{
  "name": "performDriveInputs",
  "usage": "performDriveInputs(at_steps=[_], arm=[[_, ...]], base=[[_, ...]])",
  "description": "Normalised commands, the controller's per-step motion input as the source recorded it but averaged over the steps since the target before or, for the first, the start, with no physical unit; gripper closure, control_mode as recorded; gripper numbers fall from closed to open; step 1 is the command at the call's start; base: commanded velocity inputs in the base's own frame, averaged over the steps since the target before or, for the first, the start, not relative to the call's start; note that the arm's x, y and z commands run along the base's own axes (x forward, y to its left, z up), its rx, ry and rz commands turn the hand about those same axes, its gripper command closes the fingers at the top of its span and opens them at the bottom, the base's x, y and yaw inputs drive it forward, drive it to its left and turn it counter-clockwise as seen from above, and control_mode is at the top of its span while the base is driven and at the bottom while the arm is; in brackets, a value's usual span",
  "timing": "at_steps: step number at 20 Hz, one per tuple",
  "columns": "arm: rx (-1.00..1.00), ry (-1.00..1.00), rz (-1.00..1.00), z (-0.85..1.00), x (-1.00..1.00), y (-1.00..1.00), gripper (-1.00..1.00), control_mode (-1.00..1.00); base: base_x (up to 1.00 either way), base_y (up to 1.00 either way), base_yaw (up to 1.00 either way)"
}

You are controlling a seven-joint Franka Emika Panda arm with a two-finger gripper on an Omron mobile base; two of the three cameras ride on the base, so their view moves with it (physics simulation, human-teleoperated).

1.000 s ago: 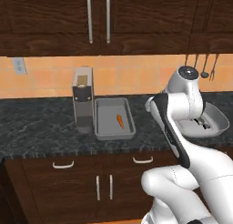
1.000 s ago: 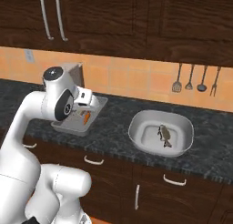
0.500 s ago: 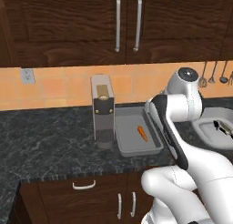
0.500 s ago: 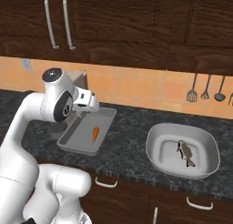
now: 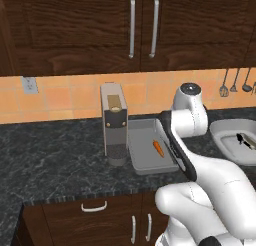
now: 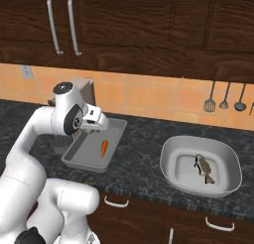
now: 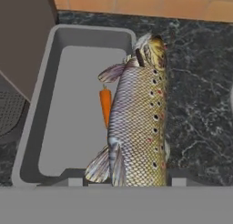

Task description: Place one carrot and one fish in each tupperware on the nearby counter, to pack two identical lunches.

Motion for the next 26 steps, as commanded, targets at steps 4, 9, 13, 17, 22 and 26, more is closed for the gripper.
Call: performDriveInputs(at_steps=[4, 9, 13, 17, 22, 26], arm=[[0.03, 0.11, -0.06, -0.77, 0.44, 0.42, 1.0, -1.0], [0.15, 0.16, -0.07, -0.63, 0.45, 0.32, 1.0, -1.0], [0.15, 0.07, -0.03, -0.04, 0.29, 0.0, 1.0, -1.0], [0.0, 0.0, 0.0, -0.39, 0.25, 0.02, 1.0, -1.0], [0.0, 0.0, -0.01, -0.4, 0.35, 0.13, 1.0, -1.0], [0.0, 0.0, -0.01, -0.3, 0.37, 0.07, 1.0, -1.0]], base=[[0.0, 0.0, 0.0], [0.0, 0.0, 0.0], [0.0, 0.0, 0.0], [0.0, 0.0, 0.0], [0.0, 0.0, 0.0], [0.0, 0.0, 0.0]])
